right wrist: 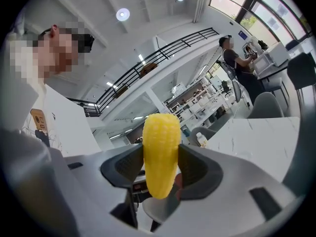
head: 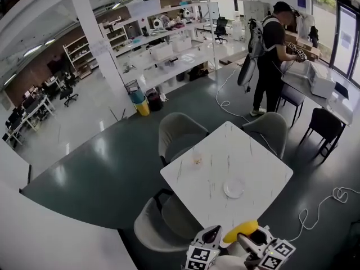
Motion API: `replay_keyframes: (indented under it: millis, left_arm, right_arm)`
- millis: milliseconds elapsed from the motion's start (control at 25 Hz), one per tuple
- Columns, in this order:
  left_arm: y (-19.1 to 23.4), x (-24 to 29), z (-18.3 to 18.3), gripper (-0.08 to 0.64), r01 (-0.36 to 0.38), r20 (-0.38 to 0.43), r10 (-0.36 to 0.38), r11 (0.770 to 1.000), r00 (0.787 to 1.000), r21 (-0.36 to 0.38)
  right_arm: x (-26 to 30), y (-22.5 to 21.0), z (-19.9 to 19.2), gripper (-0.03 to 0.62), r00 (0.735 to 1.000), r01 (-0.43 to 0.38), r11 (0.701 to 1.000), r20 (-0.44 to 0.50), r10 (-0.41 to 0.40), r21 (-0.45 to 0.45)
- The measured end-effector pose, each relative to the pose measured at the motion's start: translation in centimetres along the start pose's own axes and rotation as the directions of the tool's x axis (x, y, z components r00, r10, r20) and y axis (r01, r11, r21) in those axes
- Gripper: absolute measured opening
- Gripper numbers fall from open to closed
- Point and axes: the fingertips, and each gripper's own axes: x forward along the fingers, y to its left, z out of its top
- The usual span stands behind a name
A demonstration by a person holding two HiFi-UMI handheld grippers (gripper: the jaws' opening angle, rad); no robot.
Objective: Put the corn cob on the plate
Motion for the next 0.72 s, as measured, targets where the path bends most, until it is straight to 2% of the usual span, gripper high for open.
replay_keyframes:
  millis: [120,280,720]
  left_arm:
    - [1.1,1.1,0.7,0.008,-0.024,0.006,0.024,1.0,1.0,-0.012]
    - [2.1,2.5,1.6,0.008,-0.066,0.008,0.067,0.997,0.998,-0.029]
    - [2.5,11.4,6.5,0.008,-0.106,0.048,0.106,0.994,0.993,-0.009]
  right_arm:
    - [2.0,-1.3,1.6,0.219,1.0,0.011,1.0,-0.004,-0.011,-0.013]
    - [3.4,-3.1,3.7,0.219,0.999,-0.031,0.999,-0.018,0.031,-0.031]
    - [6.5,-11.2,10.3,0.219,0.994,-0.104,0.99,-0.032,0.101,-0.092]
